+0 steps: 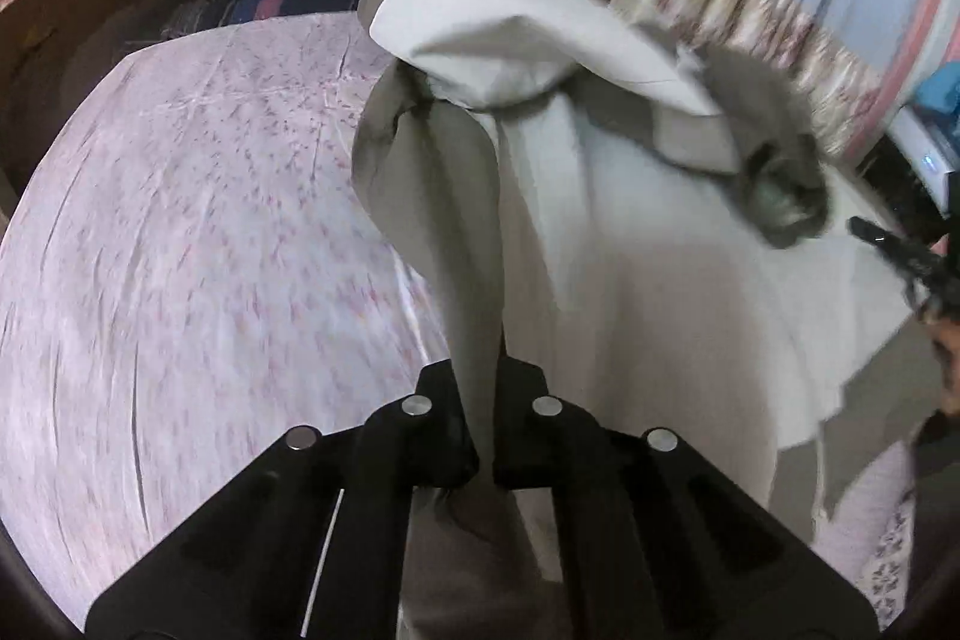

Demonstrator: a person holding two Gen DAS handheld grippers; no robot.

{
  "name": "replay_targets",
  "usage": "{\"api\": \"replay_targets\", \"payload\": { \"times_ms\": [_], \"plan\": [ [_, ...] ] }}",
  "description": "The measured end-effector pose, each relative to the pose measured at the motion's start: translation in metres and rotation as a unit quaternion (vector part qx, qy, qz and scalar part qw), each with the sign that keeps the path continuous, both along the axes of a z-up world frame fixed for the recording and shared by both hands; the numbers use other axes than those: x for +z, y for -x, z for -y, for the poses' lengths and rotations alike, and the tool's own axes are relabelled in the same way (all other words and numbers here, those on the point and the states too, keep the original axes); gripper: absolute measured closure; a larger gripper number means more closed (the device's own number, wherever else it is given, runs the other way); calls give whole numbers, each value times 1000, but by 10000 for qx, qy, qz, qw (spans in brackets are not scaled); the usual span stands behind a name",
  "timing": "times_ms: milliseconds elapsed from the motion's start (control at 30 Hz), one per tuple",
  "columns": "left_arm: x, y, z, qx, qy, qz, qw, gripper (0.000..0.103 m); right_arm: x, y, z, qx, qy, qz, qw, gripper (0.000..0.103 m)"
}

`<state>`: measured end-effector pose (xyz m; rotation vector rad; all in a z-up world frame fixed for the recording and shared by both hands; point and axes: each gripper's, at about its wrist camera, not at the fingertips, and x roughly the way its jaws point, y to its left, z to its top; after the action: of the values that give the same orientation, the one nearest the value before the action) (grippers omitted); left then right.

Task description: Fold large clothes

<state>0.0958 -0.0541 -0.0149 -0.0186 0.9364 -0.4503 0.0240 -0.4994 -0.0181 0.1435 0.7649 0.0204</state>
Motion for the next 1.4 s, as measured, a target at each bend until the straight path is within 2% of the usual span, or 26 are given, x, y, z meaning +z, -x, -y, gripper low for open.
{"api": "replay_targets", "payload": {
  "times_ms": [67, 133, 167, 200, 267, 300, 367, 433, 500, 567, 667, 767, 800, 833, 867, 933, 967, 1033, 1133, 1233, 1300, 1333, 1400],
  "plan": [
    [3, 16, -4, 69, 129, -28, 9999, 100, -3, 7, 9, -11, 54, -188, 9998, 95],
    [6, 21, -2, 105, 78, 3, 9999, 97, -7, 4, 11, -35, 342, -449, 9984, 84],
    [8, 22, 2, 127, -40, 88, 9999, 94, -4, 4, 10, -110, 622, -525, 9966, 69],
    [10, 21, 2, 182, -62, 126, 9997, 91, 5, 8, 9, -287, 959, -407, 9941, 40],
    [16, 19, -3, 331, -122, 191, 9992, 80, 24, 13, 9, -470, 1036, 29, 9935, 13],
    [20, 16, -7, 404, -192, 279, 9986, 76, 33, 12, 9, -481, 945, 163, 9942, 13],
    [28, 10, -5, 500, -241, 398, 9977, 42, 52, 8, -1, -346, 429, 511, 9972, 11],
    [43, 6, -4, 641, -197, 656, 9956, 32, 57, 0, -25, -78, -3, 637, 9979, 7],
    [53, 2, 1, 642, -182, 764, 9948, 26, 52, -11, -51, 180, -56, 649, 9977, 7],
    [60, -1, 3, 685, -75, 854, 9940, 18, 44, -23, -90, 474, 95, 631, 9968, 7],
    [67, -1, 6, 761, 41, 953, 9925, 9, 31, -37, -125, 716, 287, 657, 9949, 7],
    [68, 5, 5, 788, 71, 1094, 9908, 5, 16, -38, -145, 646, 775, 577, 9932, 8],
    [67, 6, 5, 796, 84, 1150, 9901, 5, 11, -40, -146, 544, 919, 539, 9928, 12],
    [66, 7, 4, 785, 107, 1201, 9896, 4, 6, -42, -136, 418, 905, 516, 9937, 23],
    [65, 8, 3, 775, 89, 1265, 9889, 4, 4, -43, -126, 419, 705, 486, 9954, 61],
    [63, 8, 0, 831, -36, 1410, 9865, 4, 7, -39, -100, 151, 434, 503, 9977, 85],
    [63, 8, -2, 871, -116, 1495, 9848, 4, 10, -33, -88, 3, 497, 530, 9974, 94],
    [62, 7, -7, 991, -322, 1659, 9806, 4, 18, -16, -56, -356, 567, 613, 9959, 96],
    [62, -3, -20, 1110, -423, 1658, 9790, 4, 27, 8, -2, -916, 669, 605, 9917, 96],
    [61, -13, -36, 1263, -441, 1615, 9778, 4, 32, 46, 69, -1761, 812, 530, 9796, 96],
    [61, -19, -46, 1348, -416, 1578, 9773, 3, 31, 78, 114, -2512, 1074, 435, 9610, 96],
    [61, -22, -50, 1385, -408, 1558, 9772, 3, 27, 88, 127, -2697, 1124, 333, 9558, 96],
    [61, -29, -56, 1420, -392, 1506, 9776, 3, 15, 107, 156, -2880, 767, 98, 9545, 92]
  ]
}}
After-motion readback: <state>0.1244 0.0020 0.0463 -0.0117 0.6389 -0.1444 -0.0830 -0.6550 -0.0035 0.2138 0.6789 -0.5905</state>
